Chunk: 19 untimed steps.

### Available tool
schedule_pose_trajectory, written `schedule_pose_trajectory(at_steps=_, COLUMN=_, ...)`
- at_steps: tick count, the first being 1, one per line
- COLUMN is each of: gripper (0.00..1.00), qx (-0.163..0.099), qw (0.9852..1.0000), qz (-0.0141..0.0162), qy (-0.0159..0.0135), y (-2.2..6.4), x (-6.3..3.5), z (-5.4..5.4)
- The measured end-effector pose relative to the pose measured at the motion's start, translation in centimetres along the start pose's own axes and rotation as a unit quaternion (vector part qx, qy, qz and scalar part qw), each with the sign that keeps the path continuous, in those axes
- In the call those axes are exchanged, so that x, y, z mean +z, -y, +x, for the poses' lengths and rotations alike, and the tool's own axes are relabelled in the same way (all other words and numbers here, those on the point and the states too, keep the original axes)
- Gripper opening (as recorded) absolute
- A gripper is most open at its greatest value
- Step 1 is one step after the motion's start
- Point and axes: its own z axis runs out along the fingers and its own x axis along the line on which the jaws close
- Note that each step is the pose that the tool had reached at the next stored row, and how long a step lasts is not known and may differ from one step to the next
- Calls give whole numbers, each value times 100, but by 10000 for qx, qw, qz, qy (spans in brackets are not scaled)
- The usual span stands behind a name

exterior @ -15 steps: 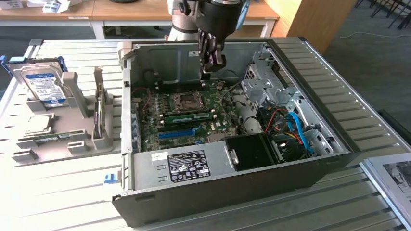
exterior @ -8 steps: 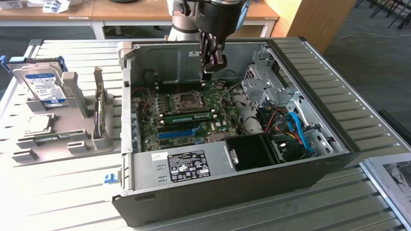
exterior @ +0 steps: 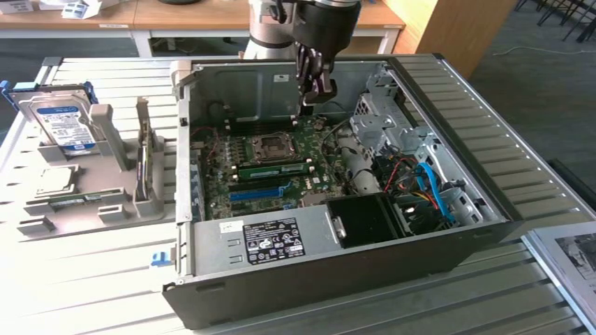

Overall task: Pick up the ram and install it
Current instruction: 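Press down the ram until it locks into place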

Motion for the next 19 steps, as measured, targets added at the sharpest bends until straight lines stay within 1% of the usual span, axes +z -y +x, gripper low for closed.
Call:
schedule_pose_trajectory(at_steps=8, gripper=10, qx=0, qw=10000, qz=0, qy=0, y=103, x=-4, z=-2)
schedule_pose_trajectory(at_steps=19, gripper=10, qx=1, qw=10000, qz=0, qy=0, y=219, x=-7, z=-4)
